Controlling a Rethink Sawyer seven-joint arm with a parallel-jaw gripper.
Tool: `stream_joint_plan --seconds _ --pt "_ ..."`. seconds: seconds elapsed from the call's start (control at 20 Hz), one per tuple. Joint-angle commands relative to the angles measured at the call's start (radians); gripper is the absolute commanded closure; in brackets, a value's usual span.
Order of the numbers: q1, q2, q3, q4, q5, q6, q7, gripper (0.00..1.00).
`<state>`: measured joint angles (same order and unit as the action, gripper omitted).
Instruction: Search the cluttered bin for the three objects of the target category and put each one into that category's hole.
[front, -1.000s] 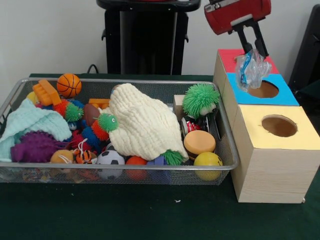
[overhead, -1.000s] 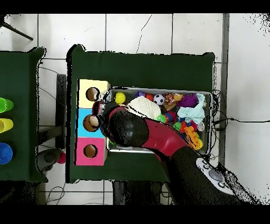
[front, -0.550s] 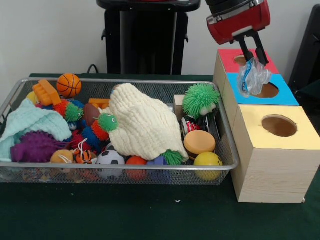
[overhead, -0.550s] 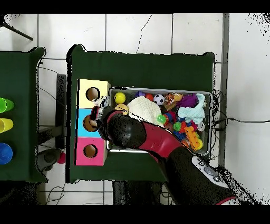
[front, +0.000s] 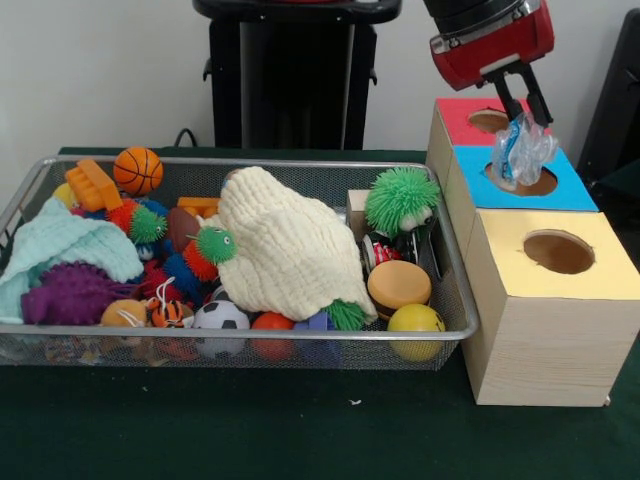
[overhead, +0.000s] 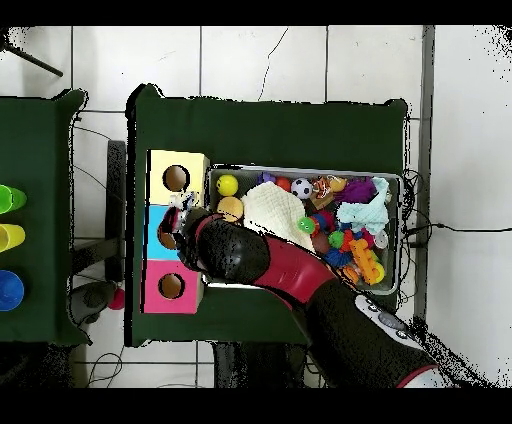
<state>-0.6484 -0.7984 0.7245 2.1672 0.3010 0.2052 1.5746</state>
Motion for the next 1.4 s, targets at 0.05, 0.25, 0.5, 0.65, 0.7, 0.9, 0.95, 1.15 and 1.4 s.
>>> stream_joint_plan --seconds 0.05,0.25,0.5,0.65,0.7,0.9,0.95,1.15,1.4 --pt "-0.025 0.002 0.056 0.040 0.115 0.100 0.278 1.00" --pt "-0.017 0.000 0.051 0.040 0.143 0.121 0.270 1.00" --pt "0.011 -0.003 0.004 0.034 0.153 0.152 0.248 1.00" --pt "0.032 -0.005 -0.034 0.026 0.148 0.174 0.237 1.00" --pt "0.037 -0.001 -0.042 0.026 0.144 0.179 0.232 1.00" --pt "0.052 0.020 -0.071 0.024 0.126 0.176 0.214 1.00" --pt "0.051 0.031 -0.072 0.028 0.122 0.164 0.210 1.00" --pt "0.063 0.053 -0.091 0.023 0.116 0.161 0.201 1.00" --pt "0.075 0.078 -0.115 0.012 0.100 0.153 0.181 1.00"
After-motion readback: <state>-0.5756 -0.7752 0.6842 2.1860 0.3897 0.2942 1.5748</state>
